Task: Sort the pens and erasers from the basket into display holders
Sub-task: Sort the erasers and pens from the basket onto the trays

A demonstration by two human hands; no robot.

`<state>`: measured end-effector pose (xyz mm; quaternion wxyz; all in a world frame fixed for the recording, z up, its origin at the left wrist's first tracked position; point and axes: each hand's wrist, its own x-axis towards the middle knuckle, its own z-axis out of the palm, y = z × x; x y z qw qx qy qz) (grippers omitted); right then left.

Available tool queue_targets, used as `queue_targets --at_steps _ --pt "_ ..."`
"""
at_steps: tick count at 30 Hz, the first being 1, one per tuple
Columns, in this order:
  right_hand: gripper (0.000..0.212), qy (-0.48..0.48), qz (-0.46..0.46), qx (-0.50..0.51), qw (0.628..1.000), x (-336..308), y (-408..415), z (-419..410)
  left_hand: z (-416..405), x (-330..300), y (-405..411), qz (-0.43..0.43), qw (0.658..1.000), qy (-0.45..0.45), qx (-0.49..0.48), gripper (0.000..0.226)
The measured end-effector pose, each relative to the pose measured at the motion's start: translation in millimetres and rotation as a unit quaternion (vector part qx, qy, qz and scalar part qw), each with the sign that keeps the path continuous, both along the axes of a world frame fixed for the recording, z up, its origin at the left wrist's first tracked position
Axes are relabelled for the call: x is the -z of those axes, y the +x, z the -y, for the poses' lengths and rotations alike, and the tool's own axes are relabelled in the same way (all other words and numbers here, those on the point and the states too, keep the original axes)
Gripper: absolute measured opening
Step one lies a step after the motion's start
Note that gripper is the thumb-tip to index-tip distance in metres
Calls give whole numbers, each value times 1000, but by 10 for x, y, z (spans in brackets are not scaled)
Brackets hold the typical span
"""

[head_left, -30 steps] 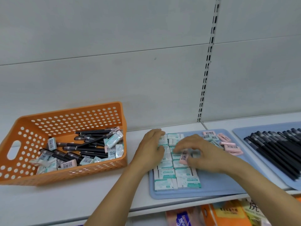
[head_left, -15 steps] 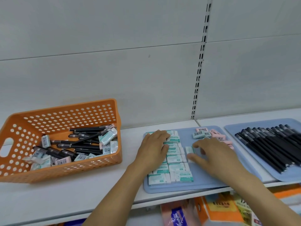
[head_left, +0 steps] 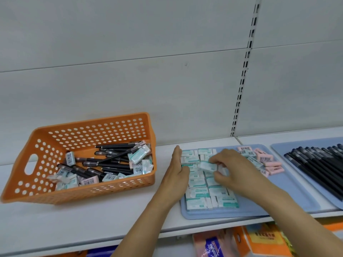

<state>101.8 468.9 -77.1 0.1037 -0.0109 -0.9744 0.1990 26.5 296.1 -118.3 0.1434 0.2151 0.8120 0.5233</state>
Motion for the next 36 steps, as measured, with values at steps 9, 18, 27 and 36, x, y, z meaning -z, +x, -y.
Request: queue_targets --at_steps 9,18,27,36 --pt "18 8 -98 -43 994 174 -275 210 345 -277 361 -159 978 -130 36 59" --pt "13 -145 -218 -132 956 -655 -470 966 1719 -1296 464 -334 935 -118 -1 25" --pt "23 174 35 -224 958 -619 -1368 2091 2365 -952 -913 -237 827 -505 62 44" --pt "36 178 122 -205 955 -470 -1626 2266 2342 -848 -1078 -305 798 -519 27 27"
